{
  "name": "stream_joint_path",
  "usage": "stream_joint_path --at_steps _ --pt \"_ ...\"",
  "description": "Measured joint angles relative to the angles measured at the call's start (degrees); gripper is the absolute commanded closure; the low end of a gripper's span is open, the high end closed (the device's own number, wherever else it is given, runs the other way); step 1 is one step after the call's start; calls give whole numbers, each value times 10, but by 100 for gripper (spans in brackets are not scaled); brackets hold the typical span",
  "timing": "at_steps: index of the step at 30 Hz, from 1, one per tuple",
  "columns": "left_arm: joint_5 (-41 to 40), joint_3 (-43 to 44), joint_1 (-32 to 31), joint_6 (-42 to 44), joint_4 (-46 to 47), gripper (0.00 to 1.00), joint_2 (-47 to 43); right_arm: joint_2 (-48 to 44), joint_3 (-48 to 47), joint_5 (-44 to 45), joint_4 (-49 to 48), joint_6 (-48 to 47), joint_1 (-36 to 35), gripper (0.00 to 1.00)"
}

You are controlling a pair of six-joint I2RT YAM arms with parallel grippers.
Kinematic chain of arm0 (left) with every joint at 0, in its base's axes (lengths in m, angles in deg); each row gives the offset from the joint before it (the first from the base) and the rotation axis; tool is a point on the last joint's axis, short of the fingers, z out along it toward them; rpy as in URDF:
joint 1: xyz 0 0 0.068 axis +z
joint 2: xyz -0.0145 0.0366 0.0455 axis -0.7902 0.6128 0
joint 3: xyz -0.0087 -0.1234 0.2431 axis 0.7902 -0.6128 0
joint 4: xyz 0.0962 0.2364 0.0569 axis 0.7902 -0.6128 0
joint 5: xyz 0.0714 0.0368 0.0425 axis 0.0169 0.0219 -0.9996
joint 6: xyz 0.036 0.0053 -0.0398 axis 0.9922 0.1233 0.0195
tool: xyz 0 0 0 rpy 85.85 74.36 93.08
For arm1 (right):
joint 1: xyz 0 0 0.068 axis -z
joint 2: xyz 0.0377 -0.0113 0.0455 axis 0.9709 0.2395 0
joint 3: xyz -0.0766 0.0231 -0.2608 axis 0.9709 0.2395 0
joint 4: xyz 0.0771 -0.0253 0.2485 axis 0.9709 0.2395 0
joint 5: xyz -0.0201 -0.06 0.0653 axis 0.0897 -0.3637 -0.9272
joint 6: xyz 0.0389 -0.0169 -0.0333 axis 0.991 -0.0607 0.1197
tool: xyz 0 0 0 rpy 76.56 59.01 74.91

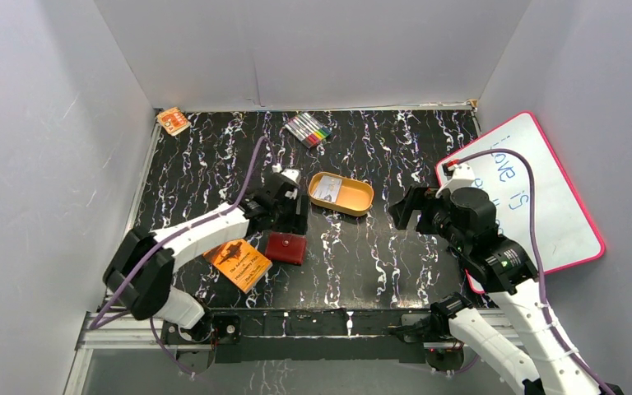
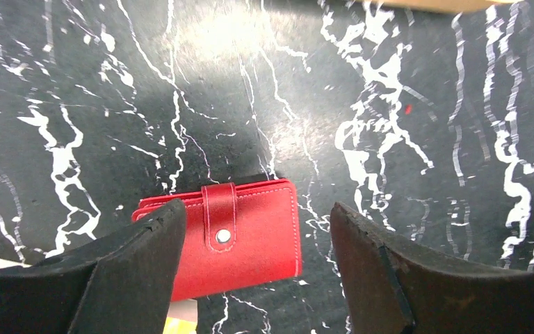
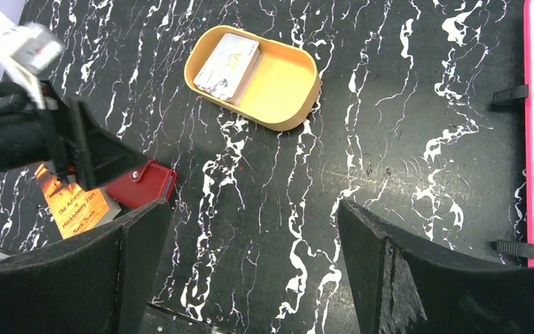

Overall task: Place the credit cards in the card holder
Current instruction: Move the card holder to the center of the board.

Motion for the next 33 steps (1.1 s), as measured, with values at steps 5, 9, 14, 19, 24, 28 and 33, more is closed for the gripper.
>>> stream_joint_path --at_steps 5,9,14,19,24,28,33 --pt "-31 43 0 -23 -44 19 -56 17 -1 -3 0 7 0 1" --pt "-74 84 0 -68 -88 19 -99 47 -4 -21 0 26 0 1" --pt "-118 71 2 -145 -150 18 -151 69 -2 -71 -6 40 0 1" --pt "-119 -2 20 -196 -176 20 -176 79 0 -122 -23 46 0 1" --pt "-95 -42 38 -211 -173 23 -155 99 9 -162 -34 45 0 1" --pt "-74 -43 38 -205 -141 25 -113 92 24 -183 -35 45 0 1" --pt "-52 -42 39 -186 -104 27 -65 72 28 -193 -34 45 0 2"
